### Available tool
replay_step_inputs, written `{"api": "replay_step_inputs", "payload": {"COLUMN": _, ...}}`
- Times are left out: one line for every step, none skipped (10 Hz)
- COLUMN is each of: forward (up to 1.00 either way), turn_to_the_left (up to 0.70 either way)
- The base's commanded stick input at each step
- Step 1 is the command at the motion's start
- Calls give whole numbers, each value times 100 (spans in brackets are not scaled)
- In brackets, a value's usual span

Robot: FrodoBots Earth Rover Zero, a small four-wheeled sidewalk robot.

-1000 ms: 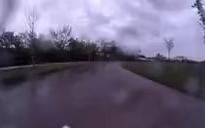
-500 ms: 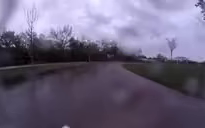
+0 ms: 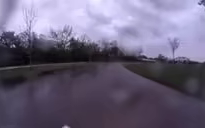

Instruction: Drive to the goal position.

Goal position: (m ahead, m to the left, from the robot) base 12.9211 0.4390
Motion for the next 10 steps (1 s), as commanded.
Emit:
{"api": "replay_step_inputs", "payload": {"forward": 70, "turn_to_the_left": 0}}
{"api": "replay_step_inputs", "payload": {"forward": 70, "turn_to_the_left": 0}}
{"api": "replay_step_inputs", "payload": {"forward": 70, "turn_to_the_left": 0}}
{"api": "replay_step_inputs", "payload": {"forward": 70, "turn_to_the_left": 0}}
{"api": "replay_step_inputs", "payload": {"forward": 70, "turn_to_the_left": 0}}
{"api": "replay_step_inputs", "payload": {"forward": 70, "turn_to_the_left": 0}}
{"api": "replay_step_inputs", "payload": {"forward": 70, "turn_to_the_left": 0}}
{"api": "replay_step_inputs", "payload": {"forward": 70, "turn_to_the_left": 0}}
{"api": "replay_step_inputs", "payload": {"forward": 70, "turn_to_the_left": 0}}
{"api": "replay_step_inputs", "payload": {"forward": 70, "turn_to_the_left": 0}}
